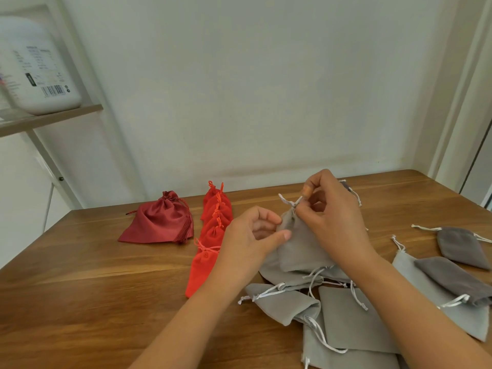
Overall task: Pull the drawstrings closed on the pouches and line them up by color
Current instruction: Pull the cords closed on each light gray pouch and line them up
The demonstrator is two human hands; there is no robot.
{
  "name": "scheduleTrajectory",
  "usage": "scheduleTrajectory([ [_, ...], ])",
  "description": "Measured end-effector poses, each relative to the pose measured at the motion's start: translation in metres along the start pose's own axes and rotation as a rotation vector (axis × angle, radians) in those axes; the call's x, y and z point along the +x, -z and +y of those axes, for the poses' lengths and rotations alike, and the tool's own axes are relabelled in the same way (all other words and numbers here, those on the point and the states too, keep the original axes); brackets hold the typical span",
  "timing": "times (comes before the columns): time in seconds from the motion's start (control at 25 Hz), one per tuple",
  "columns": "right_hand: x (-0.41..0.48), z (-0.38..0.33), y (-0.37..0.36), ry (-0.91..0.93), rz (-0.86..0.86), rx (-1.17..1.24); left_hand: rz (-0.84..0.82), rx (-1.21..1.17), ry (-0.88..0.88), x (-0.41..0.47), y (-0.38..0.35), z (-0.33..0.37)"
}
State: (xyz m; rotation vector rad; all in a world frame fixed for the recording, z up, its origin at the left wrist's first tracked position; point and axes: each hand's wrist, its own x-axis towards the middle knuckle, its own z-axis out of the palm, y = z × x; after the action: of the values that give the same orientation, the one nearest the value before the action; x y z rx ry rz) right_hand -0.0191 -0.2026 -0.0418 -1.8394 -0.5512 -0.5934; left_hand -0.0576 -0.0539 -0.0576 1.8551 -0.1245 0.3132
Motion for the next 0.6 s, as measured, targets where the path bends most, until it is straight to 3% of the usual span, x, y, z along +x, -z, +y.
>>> scheduleTrajectory([
  [0.12, 0.001, 0.006, -0.001, -0.037, -0.02, 0.007, 0.088, 0.074, 0.061, 0.013, 0.009, 0.0],
  [0.28, 0.006, 0.036, 0.002, -0.226, -0.204, -0.394, 0.201, 0.24, 0.167, 0.072, 0.033, -0.008],
  [0.44, -0.001, 0.045, -0.004, -0.363, -0.477, -0.555, 0.16, 0.431, 0.268, 0.136, 0.035, -0.024],
  [0.6, 0.0, 0.049, -0.004, -0.392, -0.475, -0.616, 0.139, 0.678, 0.35, 0.171, 0.028, -0.036],
])
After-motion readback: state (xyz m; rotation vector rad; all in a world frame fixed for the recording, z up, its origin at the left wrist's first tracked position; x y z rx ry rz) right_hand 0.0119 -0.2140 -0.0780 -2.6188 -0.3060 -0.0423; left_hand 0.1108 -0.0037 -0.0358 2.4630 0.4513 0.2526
